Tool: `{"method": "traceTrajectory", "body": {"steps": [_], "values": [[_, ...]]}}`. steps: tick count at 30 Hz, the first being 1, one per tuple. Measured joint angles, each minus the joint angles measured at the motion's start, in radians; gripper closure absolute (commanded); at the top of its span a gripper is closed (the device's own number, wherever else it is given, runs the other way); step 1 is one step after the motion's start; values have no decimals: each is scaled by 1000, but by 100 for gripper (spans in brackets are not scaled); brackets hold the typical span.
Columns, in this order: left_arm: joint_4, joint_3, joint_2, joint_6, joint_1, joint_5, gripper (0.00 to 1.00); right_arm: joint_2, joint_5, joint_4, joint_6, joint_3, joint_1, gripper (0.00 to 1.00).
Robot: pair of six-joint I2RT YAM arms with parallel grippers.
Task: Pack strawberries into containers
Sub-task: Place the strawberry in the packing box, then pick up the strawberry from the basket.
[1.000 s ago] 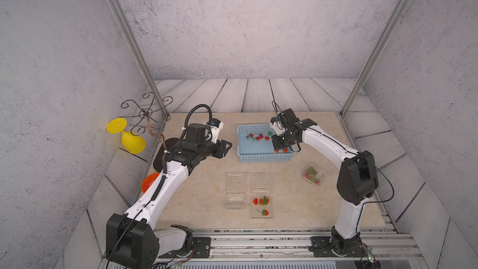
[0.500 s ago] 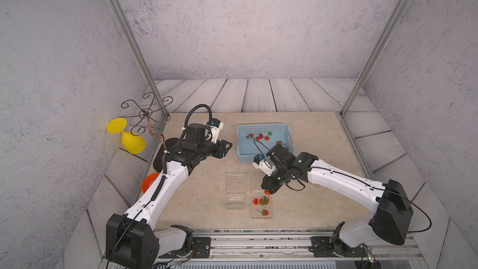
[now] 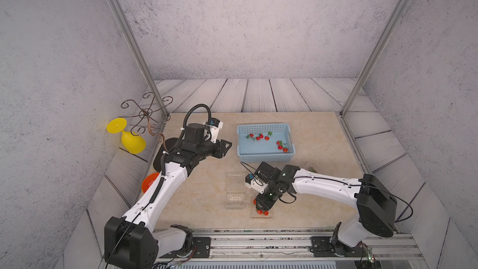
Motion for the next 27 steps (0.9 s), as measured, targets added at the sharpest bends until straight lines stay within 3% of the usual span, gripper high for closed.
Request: {"method": "traceTrajectory", "body": {"steps": [6,13,19,27], "values": [[0,0,0,0,0,0,54,-68,62,-87,-24,134,-32,57],[-1,-2,-5,0,0,-3,54,-108,142,-76,-62,381,-314,52],[-1,-2,-5,0,0,-3,54,133,194,-65,-81,556,-504,47],[-1,-2,15,0,0,0,54,544,174,-60,-39,818,-602,47]]}}
